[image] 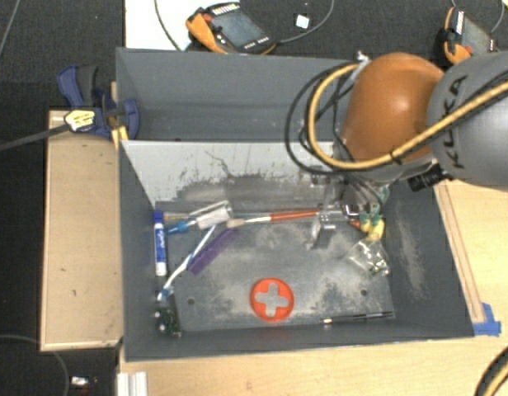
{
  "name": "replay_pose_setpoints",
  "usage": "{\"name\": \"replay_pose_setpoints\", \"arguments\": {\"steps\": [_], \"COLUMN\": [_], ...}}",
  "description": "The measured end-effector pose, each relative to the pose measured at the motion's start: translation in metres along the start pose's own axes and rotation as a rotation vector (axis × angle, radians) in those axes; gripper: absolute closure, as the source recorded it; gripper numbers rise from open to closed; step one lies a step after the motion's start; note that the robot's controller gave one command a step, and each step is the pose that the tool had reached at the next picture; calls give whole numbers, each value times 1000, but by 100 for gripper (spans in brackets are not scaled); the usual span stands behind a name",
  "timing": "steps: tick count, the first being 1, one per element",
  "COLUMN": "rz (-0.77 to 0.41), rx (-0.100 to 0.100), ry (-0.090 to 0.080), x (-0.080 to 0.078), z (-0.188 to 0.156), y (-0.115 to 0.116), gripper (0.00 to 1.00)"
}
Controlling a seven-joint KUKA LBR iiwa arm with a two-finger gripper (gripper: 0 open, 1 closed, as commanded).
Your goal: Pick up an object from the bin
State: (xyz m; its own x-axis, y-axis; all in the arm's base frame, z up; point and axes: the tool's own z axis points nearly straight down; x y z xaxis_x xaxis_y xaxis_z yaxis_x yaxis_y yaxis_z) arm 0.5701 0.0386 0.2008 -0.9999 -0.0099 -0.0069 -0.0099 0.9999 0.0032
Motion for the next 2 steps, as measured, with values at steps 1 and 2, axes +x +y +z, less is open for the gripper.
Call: {"name": "replay_pose_setpoints", "arguments": {"steps": [1, 2], "rz": [6, -66], "rx": [3, 0], "ry": [2, -4], "x": [1, 2], "z": [1, 47], "y": [-3, 173], "gripper": [0, 0]}}
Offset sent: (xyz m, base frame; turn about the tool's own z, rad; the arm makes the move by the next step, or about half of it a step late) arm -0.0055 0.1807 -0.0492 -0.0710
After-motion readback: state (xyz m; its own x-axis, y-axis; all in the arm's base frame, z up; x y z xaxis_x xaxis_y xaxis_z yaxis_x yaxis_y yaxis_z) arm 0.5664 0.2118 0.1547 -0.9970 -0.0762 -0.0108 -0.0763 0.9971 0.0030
